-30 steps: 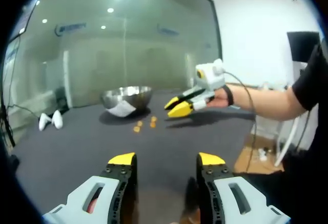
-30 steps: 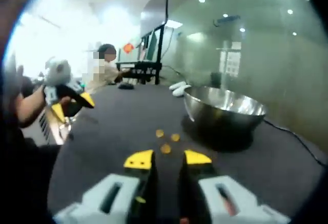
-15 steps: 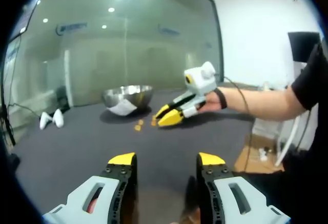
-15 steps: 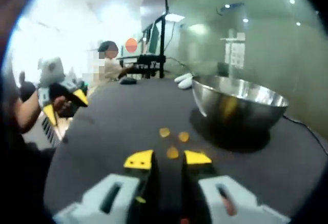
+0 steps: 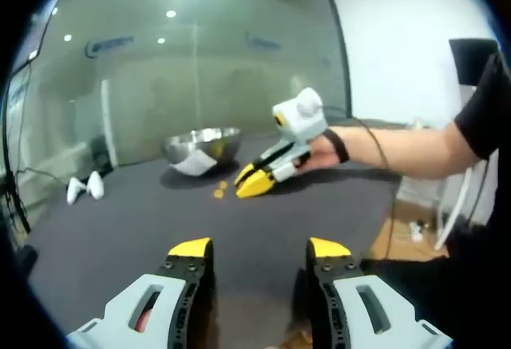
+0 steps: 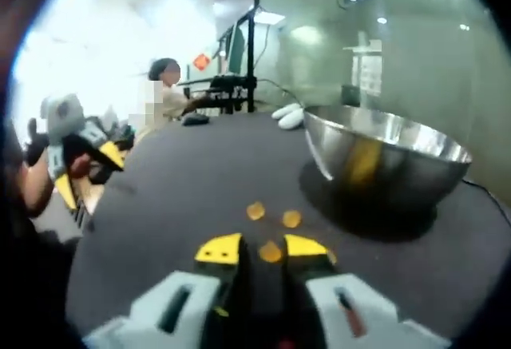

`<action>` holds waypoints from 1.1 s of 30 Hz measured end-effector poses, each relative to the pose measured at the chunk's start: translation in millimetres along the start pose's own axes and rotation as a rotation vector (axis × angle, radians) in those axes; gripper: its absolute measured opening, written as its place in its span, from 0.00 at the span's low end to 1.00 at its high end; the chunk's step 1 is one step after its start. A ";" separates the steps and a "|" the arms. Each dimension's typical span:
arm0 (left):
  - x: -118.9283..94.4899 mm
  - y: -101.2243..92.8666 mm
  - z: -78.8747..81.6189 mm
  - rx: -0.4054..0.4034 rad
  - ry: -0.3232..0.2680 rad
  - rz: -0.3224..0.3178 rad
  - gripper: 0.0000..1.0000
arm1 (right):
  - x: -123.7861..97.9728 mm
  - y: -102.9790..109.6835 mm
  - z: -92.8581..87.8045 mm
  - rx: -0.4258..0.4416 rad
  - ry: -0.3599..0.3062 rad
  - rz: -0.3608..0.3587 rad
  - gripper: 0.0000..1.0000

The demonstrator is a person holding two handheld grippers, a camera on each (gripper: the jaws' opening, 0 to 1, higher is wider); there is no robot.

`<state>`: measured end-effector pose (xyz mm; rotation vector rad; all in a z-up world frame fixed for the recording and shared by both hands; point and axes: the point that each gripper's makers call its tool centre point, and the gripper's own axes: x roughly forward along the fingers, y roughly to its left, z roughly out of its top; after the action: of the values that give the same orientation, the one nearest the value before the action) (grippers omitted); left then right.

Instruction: Pick up the QQ candy scattered on the table and place it into the stainless steel bowl on the table

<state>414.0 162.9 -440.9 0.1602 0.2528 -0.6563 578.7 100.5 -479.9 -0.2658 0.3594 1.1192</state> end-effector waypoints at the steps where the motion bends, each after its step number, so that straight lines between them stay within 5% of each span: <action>1: -0.1 -0.8 0.5 0.000 -0.002 -0.001 0.48 | 0.5 -1.7 -0.3 0.007 0.001 -0.005 0.14; 16: 1.3 -5.0 1.4 -0.009 -0.006 -0.006 0.48 | -8.6 4.8 7.9 0.023 -0.013 -0.016 0.10; 24: 2.3 -6.1 3.8 -0.012 -0.015 -0.004 0.48 | -32.1 7.5 56.4 -0.042 -0.140 -0.042 0.10; 33: 0.5 -8.7 5.0 -0.012 -0.020 -0.009 0.47 | -54.5 -52.1 111.6 -0.042 -0.283 -0.283 0.10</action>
<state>409.8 154.7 -436.8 0.1409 0.2378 -0.6646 621.2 76.7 -354.3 -0.1851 0.0444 0.8701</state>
